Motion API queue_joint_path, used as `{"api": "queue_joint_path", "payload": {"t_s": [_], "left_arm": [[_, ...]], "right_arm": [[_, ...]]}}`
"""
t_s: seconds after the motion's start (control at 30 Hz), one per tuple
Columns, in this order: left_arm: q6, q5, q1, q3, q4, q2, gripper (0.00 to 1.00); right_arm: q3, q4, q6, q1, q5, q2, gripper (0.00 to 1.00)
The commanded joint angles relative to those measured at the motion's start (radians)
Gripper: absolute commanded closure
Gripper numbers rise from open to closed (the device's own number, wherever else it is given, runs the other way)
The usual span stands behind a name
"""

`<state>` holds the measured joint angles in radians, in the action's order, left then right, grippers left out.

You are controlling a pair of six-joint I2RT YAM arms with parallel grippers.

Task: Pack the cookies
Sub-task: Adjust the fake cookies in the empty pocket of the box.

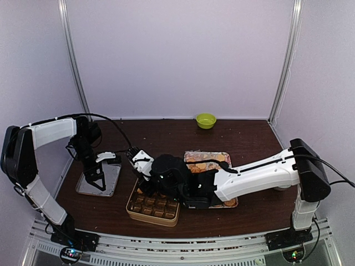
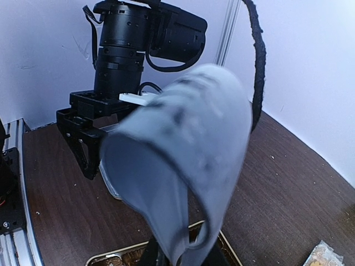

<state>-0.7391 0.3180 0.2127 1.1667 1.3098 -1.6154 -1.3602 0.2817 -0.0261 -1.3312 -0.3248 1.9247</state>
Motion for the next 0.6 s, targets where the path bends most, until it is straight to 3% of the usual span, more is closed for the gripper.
{"api": "queue_joint_path", "payload": {"t_s": [0.0,0.3,0.5,0.57], "left_arm": [[-0.014,0.013,-0.006,0.005,-0.001,0.013,0.04],[-0.014,0.015,-0.007,0.004,0.0,0.013,0.04],[-0.015,0.013,-0.006,-0.002,0.002,0.014,0.04],[-0.016,0.012,-0.007,-0.006,0.0,0.014,0.05]], "right_arm": [[0.008,0.019,-0.043,-0.001,-0.053,-0.03,0.97],[0.017,0.06,-0.109,-0.001,-0.106,-0.088,1.0],[0.028,0.076,-0.067,-0.001,-0.077,-0.09,1.0],[0.034,0.094,-0.045,-0.001,-0.056,-0.084,0.92]]}}
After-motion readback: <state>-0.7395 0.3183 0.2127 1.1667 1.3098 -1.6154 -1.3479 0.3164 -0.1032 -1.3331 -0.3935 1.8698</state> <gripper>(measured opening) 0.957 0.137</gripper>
